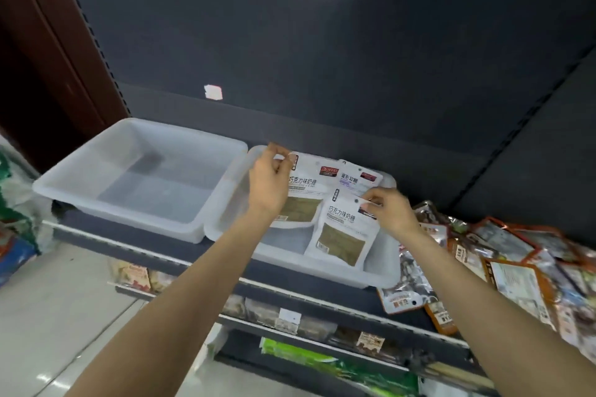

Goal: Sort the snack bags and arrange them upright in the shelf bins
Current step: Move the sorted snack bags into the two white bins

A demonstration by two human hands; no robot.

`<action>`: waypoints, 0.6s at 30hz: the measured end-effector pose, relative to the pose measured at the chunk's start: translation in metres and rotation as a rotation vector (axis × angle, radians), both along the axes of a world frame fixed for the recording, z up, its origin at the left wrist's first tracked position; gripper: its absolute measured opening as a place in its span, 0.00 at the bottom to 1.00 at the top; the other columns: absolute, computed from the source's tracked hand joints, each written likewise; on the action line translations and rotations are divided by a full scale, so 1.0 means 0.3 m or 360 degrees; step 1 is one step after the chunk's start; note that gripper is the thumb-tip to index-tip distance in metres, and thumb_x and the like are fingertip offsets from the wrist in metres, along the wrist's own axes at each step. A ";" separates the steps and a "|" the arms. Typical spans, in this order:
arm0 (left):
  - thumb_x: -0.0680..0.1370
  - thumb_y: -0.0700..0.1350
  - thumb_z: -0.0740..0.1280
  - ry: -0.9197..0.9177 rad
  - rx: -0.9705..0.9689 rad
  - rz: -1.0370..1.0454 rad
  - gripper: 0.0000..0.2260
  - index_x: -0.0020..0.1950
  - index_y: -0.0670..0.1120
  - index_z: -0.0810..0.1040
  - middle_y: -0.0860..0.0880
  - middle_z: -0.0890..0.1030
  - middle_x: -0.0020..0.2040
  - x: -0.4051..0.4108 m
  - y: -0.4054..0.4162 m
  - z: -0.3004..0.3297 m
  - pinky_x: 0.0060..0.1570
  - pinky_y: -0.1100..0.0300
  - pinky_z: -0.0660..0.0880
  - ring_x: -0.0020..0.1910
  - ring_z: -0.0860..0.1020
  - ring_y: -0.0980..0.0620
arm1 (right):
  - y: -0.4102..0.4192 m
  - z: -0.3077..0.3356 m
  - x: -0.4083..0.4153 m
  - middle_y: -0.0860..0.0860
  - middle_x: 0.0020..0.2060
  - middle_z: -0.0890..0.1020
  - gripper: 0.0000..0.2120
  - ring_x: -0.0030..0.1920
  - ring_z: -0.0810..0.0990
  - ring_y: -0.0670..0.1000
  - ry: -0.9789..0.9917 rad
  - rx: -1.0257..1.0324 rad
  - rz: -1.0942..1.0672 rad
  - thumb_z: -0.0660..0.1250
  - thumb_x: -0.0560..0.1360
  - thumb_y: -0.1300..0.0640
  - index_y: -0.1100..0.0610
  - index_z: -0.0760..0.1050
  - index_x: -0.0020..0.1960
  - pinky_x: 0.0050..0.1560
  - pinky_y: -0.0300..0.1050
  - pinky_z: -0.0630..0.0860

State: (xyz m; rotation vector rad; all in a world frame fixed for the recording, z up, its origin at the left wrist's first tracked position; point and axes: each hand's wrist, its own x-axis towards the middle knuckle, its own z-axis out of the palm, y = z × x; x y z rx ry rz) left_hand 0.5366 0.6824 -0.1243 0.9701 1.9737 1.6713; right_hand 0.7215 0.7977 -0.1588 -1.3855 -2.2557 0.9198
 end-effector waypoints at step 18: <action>0.79 0.37 0.63 -0.0472 -0.0221 -0.0413 0.08 0.41 0.47 0.72 0.42 0.80 0.41 0.064 0.165 -0.204 0.40 0.54 0.75 0.41 0.79 0.43 | -0.068 -0.099 0.116 0.56 0.70 0.66 0.25 0.70 0.64 0.55 -0.0356 0.0039 -0.0132 0.67 0.76 0.61 0.57 0.65 0.72 0.68 0.44 0.60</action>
